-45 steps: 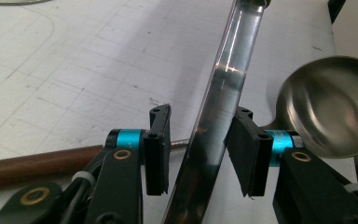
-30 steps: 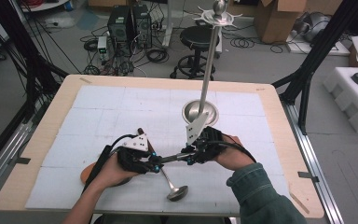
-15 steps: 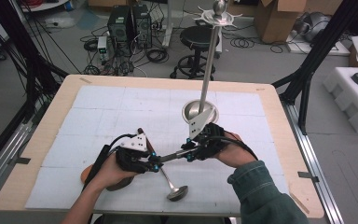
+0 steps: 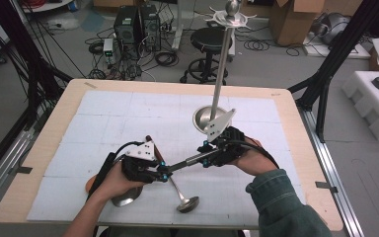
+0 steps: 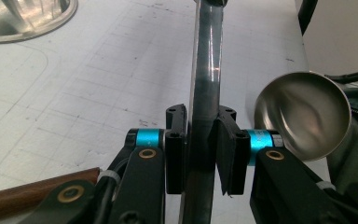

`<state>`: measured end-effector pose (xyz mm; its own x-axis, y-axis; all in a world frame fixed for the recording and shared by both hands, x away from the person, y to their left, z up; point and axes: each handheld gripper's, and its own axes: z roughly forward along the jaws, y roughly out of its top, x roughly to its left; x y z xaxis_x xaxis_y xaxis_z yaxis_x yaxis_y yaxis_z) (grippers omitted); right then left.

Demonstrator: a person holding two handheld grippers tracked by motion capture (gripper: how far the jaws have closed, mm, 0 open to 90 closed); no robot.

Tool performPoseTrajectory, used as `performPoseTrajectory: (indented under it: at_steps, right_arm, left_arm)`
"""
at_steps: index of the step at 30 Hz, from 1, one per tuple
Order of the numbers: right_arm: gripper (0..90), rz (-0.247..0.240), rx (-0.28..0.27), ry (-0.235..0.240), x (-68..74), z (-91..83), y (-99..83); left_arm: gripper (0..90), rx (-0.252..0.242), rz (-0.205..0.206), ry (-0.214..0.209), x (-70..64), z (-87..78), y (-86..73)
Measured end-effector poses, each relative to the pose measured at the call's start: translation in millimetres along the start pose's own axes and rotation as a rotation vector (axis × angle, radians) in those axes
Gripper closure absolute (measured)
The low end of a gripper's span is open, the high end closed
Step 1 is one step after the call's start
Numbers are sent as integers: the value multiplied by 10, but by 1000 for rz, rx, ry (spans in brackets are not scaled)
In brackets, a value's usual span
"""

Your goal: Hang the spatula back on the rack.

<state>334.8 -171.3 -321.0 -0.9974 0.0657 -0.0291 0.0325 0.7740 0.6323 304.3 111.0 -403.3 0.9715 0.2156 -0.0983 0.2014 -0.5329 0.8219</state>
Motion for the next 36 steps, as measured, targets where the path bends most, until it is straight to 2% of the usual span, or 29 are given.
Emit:
performPoseTrajectory:
  at_steps: [13,14,17,36]
  right_arm:
    - [544,40,-62,-54,-45,-117,-48]
    - [538,54,-64,-55,-37,-123,-55]
    - [526,57,-74,-64,-48,-145,-70]
    - [398,153,-159,-135,-81,-328,-234]
  left_arm:
    - [773,1,2,1,3,-18,0]
    - [774,-5,-4,-1,2,-17,-2]
    - [775,-6,-4,4,4,-22,-2]
    - [784,-31,-11,8,7,-93,8]
